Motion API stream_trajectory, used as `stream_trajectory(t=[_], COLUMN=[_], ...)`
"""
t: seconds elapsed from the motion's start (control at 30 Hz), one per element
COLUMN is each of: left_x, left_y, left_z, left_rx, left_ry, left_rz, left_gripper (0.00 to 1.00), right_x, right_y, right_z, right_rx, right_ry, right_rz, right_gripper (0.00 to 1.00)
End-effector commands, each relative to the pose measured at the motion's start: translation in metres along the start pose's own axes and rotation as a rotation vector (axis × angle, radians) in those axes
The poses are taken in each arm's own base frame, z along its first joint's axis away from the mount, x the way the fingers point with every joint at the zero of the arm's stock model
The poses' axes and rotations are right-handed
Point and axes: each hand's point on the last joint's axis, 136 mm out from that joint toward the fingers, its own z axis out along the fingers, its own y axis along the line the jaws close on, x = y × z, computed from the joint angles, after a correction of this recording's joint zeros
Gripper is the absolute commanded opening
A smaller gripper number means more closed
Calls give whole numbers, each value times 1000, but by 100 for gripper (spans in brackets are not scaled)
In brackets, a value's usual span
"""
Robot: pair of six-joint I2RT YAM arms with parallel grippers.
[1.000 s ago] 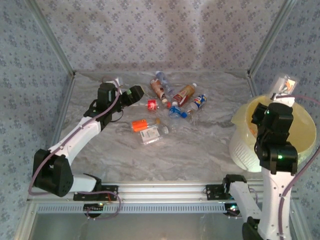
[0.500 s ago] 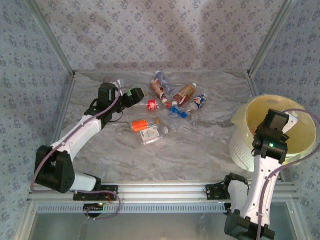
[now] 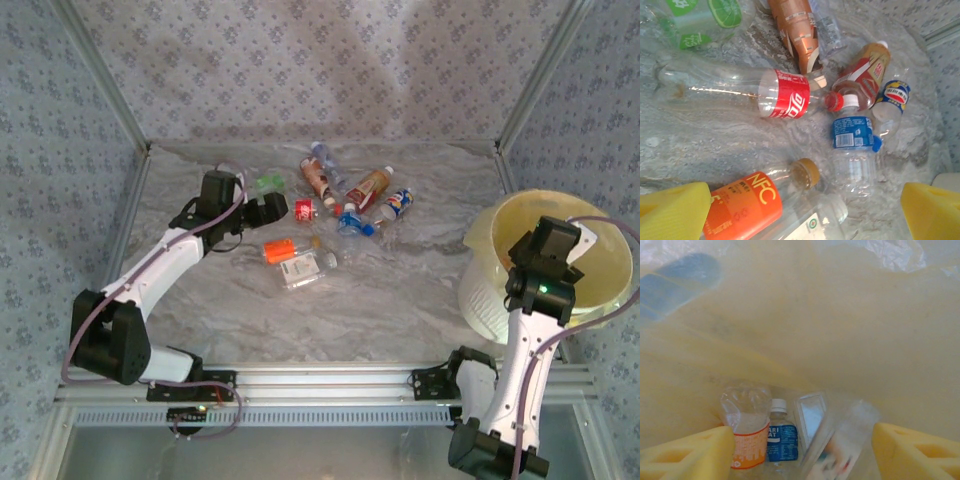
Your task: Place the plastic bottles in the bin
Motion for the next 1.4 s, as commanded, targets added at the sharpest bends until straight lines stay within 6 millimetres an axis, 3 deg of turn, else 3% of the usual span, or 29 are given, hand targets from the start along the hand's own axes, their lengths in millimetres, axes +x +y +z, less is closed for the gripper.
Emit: stream_trajectory(t=[0.0,0.23,0.3,0.37,0.6,0.67,0.87,1.17,1.27,1.37], left_x=[9,39,50,68,141,157,155,159,165,176], left_y=[-3,-20,-24,-32,-24,-18,5,31,27,7], left_z=[-4,7,8,8,3,1,21,43,43,37], left_rx=[-64,-118,-119,-110,-90,-106,-250,-460,-428,-324], left_ry=[32,145,195,250,473,539,534,549,569,603], left_rz=[152,440,510,596,741,756,781,923,918,913], left_gripper=[98,98,98,98,98,98,98,98,98,98], right_x=[-18,-41,-41,-52,-68,-59,-53,-41,-39,-37], right_y=[8,27,34,43,98,116,159,171,174,177], right_z=[-21,-56,-61,-77,-133,-140,-177,-181,-181,-180], right_rx=[-68,-183,-215,-282,-690,-806,-1108,-1140,-1142,-1140], right_ry=[-49,-123,-123,-155,-272,-264,-269,-282,-284,-281], right_rz=[14,6,3,13,21,7,-67,-142,-155,-166], right_gripper=[78,85,92,100,100,100,100,100,100,100])
